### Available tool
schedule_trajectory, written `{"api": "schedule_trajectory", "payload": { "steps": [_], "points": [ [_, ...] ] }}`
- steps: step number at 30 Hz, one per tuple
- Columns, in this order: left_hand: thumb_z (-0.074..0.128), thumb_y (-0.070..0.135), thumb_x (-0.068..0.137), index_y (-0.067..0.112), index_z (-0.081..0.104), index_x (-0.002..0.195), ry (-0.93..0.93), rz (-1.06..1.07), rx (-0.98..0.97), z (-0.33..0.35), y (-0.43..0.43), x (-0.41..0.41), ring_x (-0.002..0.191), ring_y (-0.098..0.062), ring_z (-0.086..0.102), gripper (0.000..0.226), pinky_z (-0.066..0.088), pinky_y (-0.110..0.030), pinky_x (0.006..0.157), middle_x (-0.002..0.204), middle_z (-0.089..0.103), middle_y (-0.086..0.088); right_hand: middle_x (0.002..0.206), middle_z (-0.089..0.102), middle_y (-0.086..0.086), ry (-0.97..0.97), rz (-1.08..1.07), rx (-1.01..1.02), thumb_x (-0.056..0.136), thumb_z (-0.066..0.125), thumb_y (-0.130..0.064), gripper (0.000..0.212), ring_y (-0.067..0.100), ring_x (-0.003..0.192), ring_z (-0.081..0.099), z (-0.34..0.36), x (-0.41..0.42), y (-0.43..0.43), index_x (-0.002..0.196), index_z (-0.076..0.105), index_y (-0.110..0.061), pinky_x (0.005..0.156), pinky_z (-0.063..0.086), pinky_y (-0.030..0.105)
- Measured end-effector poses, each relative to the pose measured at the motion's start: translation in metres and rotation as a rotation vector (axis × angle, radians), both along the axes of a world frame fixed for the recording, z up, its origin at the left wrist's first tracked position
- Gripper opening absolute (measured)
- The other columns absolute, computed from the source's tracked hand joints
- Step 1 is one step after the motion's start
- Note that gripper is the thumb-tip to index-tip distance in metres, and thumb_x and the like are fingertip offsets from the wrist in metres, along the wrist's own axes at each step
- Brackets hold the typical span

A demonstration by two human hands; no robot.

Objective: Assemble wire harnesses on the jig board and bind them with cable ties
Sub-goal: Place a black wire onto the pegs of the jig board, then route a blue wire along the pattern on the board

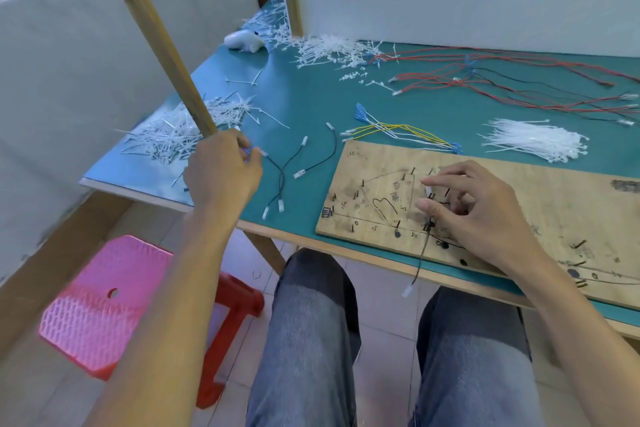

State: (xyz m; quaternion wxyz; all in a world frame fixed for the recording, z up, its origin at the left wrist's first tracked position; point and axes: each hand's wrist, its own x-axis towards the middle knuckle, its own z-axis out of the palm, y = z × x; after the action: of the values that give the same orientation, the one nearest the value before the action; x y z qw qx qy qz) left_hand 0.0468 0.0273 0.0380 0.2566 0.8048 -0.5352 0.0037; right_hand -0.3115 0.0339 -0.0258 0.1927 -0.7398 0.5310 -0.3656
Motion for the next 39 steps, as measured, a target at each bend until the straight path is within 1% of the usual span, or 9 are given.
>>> {"api": "schedule_trajectory", "payload": {
  "steps": [2,6,10,14,20,27,34,37,39],
  "points": [
    [0.072,0.039,0.092,0.026,0.074,0.101,-0.025,0.016,0.104,-0.008,-0.018,0.013,0.101,-0.034,0.068,0.016,0.057,-0.045,0.083,0.099,0.073,-0.001,0.114,0.061,-0.020,-0.023,0.005,-0.001,0.083,0.074,-0.060,0.040,0.018,0.068,0.055,0.000,-0.001,0.002,0.114,0.078,-0.035,0.065,0.057,0.035],
    [0.073,0.044,0.091,0.024,0.073,0.090,-0.018,0.046,0.179,-0.019,-0.036,0.023,0.089,-0.038,0.068,0.020,0.054,-0.039,0.073,0.083,0.063,-0.003,0.114,0.063,-0.018,-0.030,0.005,-0.008,0.085,0.075,-0.058,0.035,0.016,0.070,0.057,0.000,-0.001,0.001,0.111,0.079,-0.034,0.068,0.057,0.040],
    [0.075,0.051,0.091,0.019,0.072,0.094,-0.037,0.040,0.236,-0.022,-0.044,0.026,0.089,-0.038,0.068,0.032,0.059,-0.044,0.077,0.091,0.067,-0.008,0.113,0.064,-0.021,-0.022,0.018,-0.018,0.085,0.075,-0.058,0.031,0.012,0.077,0.061,-0.003,-0.002,-0.001,0.108,0.078,-0.036,0.068,0.057,0.036],
    [0.074,0.037,0.092,0.023,0.074,0.088,0.078,0.028,0.225,-0.025,-0.050,0.029,0.088,-0.035,0.069,0.014,0.061,-0.045,0.079,0.092,0.071,-0.006,0.112,0.064,-0.023,-0.011,0.024,-0.031,0.086,0.075,-0.057,0.029,0.009,0.080,0.061,-0.004,-0.003,-0.003,0.107,0.078,-0.037,0.068,0.055,0.032],
    [0.068,0.034,0.096,0.023,0.075,0.090,0.233,0.065,-0.006,-0.030,-0.046,0.035,0.082,-0.031,0.070,0.014,0.059,-0.039,0.076,0.081,0.074,-0.004,0.110,0.066,-0.020,-0.034,0.021,-0.024,0.087,0.076,-0.052,0.028,0.007,0.078,0.061,-0.001,-0.001,-0.002,0.106,0.079,-0.032,0.072,0.055,0.033],
    [0.054,0.036,0.105,0.016,0.070,0.099,-0.042,0.096,-0.431,-0.005,-0.026,0.028,0.078,-0.035,0.064,0.027,0.041,-0.037,0.064,0.079,0.073,-0.007,0.105,0.065,-0.019,-0.048,-0.028,-0.036,0.088,0.075,-0.049,0.029,0.020,0.069,0.057,0.005,0.003,0.002,0.109,0.078,-0.030,0.064,0.052,0.029],
    [0.056,0.019,0.109,0.001,0.068,0.093,-0.168,-0.265,-0.939,0.055,0.016,-0.020,0.056,-0.025,0.040,0.027,0.035,-0.042,0.053,0.059,0.042,-0.004,0.087,0.072,-0.014,-0.300,-0.194,-0.016,0.099,0.070,-0.040,0.011,0.021,0.075,0.060,0.027,0.007,0.016,0.093,0.077,-0.034,0.067,0.047,0.024],
    [0.062,0.014,0.106,0.004,0.072,0.096,-0.186,-0.484,-0.927,0.057,0.043,-0.066,0.060,-0.013,0.031,0.018,0.030,-0.026,0.055,0.067,0.036,0.007,0.091,0.078,-0.004,-0.481,-0.008,0.113,0.103,0.061,-0.052,0.032,0.017,0.077,0.066,0.054,0.024,0.024,0.100,0.082,-0.028,0.069,0.051,0.022],
    [0.065,0.015,0.104,0.007,0.074,0.098,-0.169,-0.660,-0.825,0.040,0.060,-0.097,0.058,-0.014,0.037,0.013,0.035,-0.027,0.052,0.069,0.044,0.006,0.095,0.078,0.006,-0.707,0.166,0.251,0.101,0.059,-0.057,0.044,0.021,0.076,0.065,0.078,0.037,0.027,0.107,0.080,-0.019,0.067,0.052,0.026]
  ]
}}
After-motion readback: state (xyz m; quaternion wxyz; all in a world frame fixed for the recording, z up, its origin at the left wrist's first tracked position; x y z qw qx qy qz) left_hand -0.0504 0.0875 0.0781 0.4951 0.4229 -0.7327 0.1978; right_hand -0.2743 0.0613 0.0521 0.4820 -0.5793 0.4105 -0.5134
